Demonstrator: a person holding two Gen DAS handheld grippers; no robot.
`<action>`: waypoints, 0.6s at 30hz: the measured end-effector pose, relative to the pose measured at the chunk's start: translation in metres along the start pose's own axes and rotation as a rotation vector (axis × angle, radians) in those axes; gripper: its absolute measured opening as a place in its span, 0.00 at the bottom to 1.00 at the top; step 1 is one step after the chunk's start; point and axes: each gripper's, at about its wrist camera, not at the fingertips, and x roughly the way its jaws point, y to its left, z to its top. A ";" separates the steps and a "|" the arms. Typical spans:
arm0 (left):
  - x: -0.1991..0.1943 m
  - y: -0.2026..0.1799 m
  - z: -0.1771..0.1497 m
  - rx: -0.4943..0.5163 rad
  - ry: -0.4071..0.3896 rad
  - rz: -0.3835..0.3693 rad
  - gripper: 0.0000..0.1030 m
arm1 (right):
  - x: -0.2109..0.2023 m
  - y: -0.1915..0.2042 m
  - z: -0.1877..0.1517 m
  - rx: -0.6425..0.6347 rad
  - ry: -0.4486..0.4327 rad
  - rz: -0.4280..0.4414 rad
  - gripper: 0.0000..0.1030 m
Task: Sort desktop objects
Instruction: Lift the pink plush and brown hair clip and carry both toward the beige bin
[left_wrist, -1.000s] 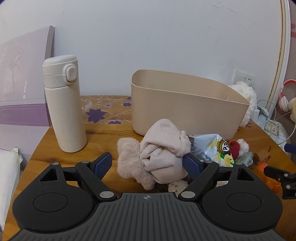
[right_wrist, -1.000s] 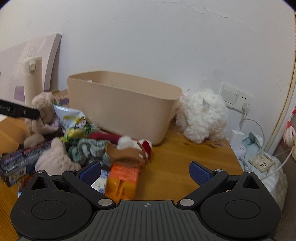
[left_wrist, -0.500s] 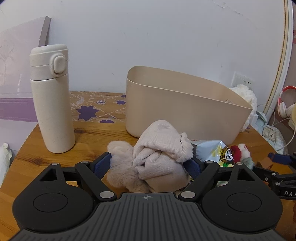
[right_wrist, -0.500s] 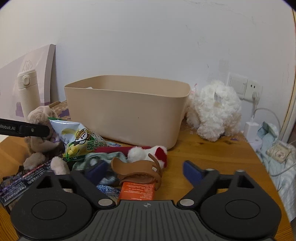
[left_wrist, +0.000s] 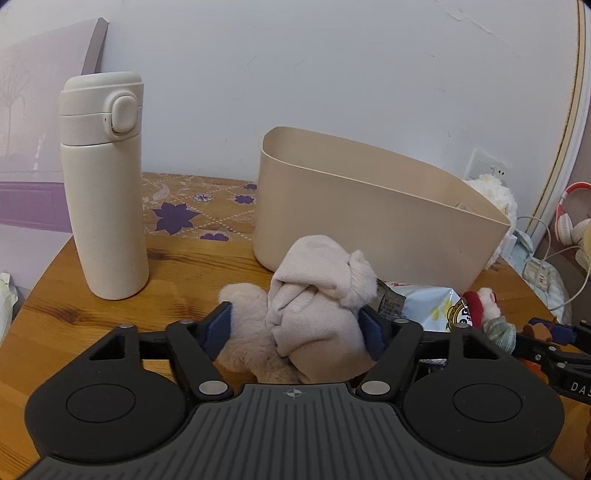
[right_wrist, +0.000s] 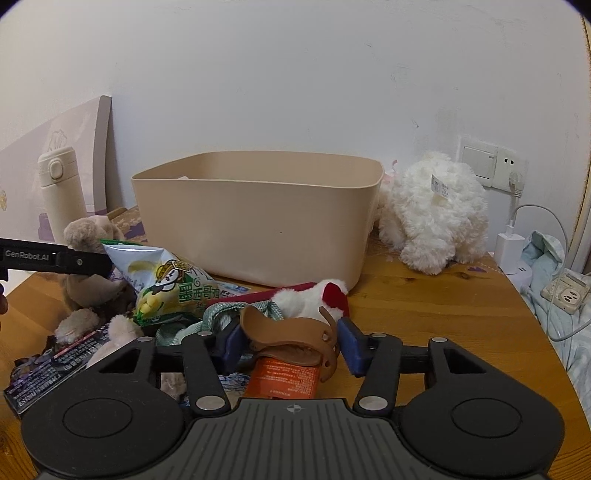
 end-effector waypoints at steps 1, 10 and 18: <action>-0.001 0.000 0.000 0.002 -0.001 0.001 0.66 | -0.001 0.000 0.000 0.001 -0.003 0.000 0.49; -0.008 -0.002 0.001 0.014 -0.024 0.014 0.48 | -0.010 -0.006 0.004 0.025 -0.037 -0.013 0.49; -0.011 0.002 0.004 0.016 -0.024 0.010 0.33 | -0.017 -0.010 0.005 0.034 -0.048 -0.018 0.49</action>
